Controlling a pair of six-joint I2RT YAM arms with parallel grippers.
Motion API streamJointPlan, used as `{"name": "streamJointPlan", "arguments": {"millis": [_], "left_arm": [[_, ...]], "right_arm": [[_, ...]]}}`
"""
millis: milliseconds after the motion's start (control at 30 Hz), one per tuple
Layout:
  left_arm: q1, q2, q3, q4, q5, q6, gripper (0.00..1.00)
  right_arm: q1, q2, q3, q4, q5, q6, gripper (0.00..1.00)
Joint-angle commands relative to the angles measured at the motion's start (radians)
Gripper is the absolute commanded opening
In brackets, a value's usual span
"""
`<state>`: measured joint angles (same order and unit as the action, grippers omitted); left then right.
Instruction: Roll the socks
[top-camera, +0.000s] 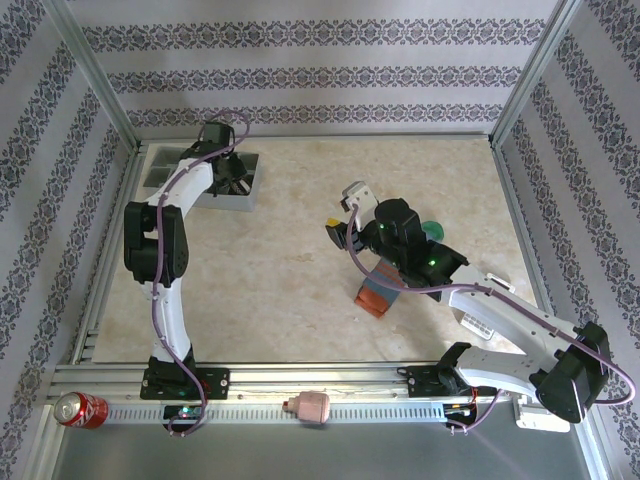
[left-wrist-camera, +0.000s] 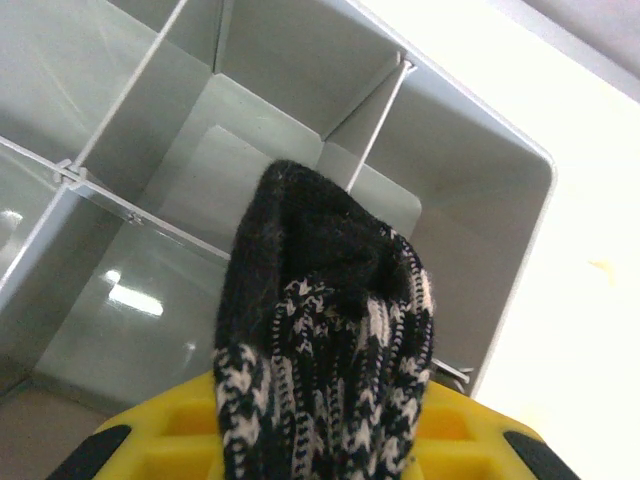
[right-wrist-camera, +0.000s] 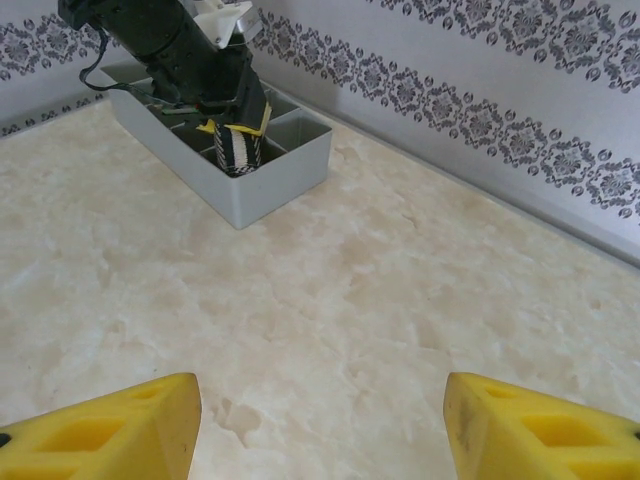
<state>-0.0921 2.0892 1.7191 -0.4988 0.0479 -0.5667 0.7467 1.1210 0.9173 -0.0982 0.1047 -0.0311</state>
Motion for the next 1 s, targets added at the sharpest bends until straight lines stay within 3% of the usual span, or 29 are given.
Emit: {"name": "streamJointPlan", "arguments": {"millis": [0, 200, 333, 433, 733, 967], "left_arm": [[-0.050, 0.017, -0.060, 0.039, -0.127, 0.083, 0.00], [-0.109, 0.009, -0.142, 0.111, -0.264, 0.118, 0.02], [-0.125, -0.002, -0.181, 0.147, -0.297, 0.120, 0.08], [-0.131, -0.016, -0.184, 0.142, -0.285, 0.116, 0.31], [-0.139, -0.111, -0.074, -0.056, -0.227, 0.024, 0.62], [-0.129, -0.115, 0.015, -0.167, -0.182, -0.022, 0.63]], "right_arm": [[0.016, -0.030, 0.032, -0.038, 0.017, 0.024, 0.65], [0.022, -0.048, 0.030, -0.053, 0.018, 0.030, 0.65], [0.023, -0.051, 0.032, -0.064, 0.017, 0.028, 0.66], [0.023, -0.050, 0.032, -0.064, 0.019, 0.027, 0.66], [0.022, -0.012, 0.049, -0.050, 0.010, 0.017, 0.67], [0.022, -0.001, 0.049, -0.046, 0.014, 0.011, 0.67]]}}
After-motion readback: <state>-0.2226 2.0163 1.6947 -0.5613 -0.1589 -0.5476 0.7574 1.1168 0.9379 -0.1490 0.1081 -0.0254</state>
